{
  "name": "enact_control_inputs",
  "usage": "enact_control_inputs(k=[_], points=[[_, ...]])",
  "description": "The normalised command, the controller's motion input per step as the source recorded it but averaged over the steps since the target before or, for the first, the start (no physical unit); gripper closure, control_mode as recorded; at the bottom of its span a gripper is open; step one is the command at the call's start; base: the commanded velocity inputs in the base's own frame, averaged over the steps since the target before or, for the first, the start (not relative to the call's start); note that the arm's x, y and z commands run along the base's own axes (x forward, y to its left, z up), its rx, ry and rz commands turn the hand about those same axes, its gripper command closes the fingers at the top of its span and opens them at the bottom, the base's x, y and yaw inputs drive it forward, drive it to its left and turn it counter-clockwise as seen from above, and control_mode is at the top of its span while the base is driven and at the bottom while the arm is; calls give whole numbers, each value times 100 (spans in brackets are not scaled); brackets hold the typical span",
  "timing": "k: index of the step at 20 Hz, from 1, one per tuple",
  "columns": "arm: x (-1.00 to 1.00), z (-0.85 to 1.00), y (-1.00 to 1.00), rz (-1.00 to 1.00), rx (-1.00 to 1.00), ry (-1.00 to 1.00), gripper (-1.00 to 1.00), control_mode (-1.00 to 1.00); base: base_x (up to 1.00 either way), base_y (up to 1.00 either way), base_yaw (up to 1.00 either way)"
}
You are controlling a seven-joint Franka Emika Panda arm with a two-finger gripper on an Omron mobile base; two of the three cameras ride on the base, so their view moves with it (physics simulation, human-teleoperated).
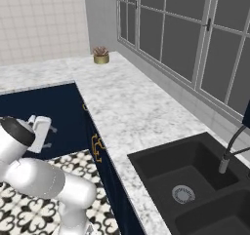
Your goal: Take a straw from the drawer in front and place it inside the glass cup on the dining counter.
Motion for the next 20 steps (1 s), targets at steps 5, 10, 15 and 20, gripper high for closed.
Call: enact_control_inputs(k=[5,10,15,20], points=[[27,-52,-28,-3,-23,-8,-100,-100,0,0,0],[22,-34,-28,0,-11,-4,-100,-100,0,0,0],[33,-28,-21,-4,-9,-10,-100,-100,0,0,0],[29,-31,-21,-5,-9,-10,-100,-100,0,0,0]])
